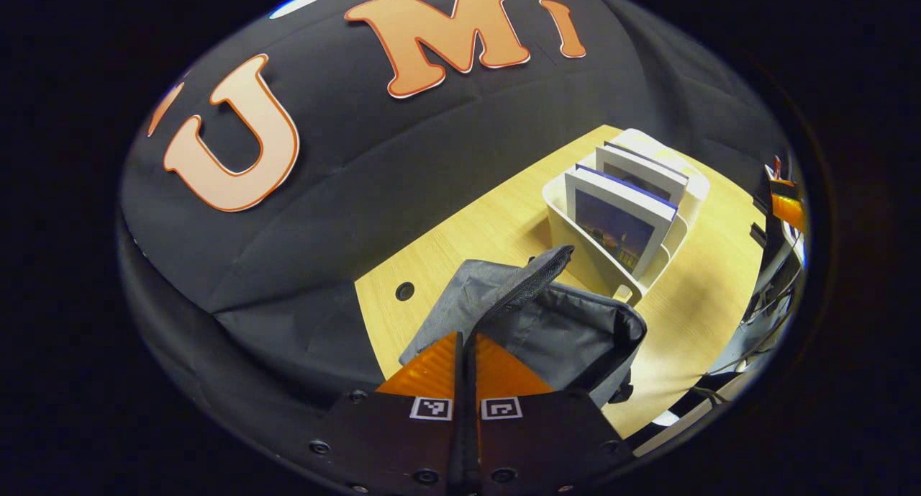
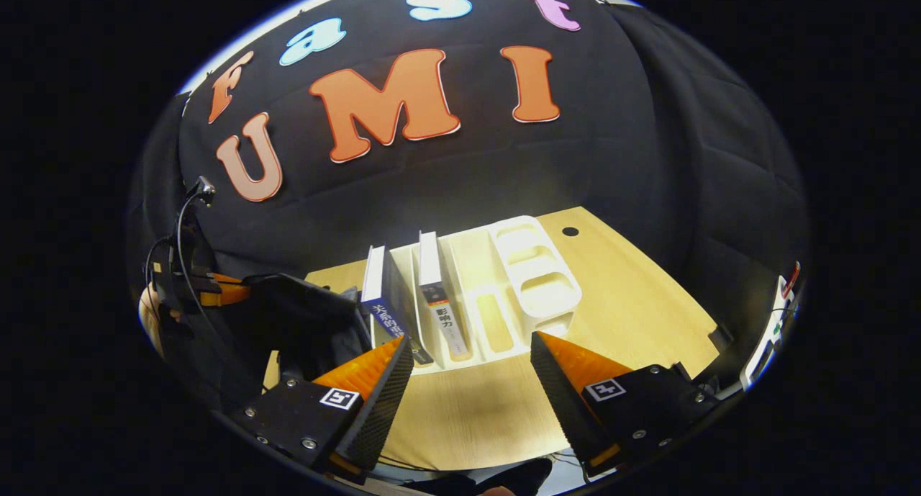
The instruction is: Open the schoolbag, grab two books from the bookshelf and put them into the schoolbag.
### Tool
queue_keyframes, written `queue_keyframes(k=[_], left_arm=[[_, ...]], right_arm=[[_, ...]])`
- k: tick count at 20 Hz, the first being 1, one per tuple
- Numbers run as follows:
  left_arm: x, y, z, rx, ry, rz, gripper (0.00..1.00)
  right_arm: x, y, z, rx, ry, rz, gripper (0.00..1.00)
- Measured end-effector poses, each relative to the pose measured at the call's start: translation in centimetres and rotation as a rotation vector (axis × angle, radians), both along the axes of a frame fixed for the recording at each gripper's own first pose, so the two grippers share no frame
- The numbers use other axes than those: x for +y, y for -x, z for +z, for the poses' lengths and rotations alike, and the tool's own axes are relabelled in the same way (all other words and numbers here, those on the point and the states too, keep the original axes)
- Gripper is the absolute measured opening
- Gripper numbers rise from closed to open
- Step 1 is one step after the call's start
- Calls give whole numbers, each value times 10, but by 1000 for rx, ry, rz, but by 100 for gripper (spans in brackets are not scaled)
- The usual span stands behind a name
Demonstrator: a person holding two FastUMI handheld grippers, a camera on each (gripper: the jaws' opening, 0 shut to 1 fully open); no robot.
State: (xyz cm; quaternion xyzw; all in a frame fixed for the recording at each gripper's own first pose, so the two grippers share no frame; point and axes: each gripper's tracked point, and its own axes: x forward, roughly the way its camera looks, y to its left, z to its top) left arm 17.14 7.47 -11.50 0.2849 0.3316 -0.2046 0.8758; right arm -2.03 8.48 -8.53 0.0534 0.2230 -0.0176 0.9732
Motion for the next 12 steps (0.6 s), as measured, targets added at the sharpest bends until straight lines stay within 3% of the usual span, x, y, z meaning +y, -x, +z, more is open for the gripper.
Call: queue_keyframes(k=[6, 12], left_arm=[[-8, -14, 4, -16, 26, -42, 1], [-12, -18, 4, -18, 59, -48, 1]], right_arm=[[69, -4, 45, 63, 12, 91, 98], [117, -73, 84, 189, 41, 207, 98]])
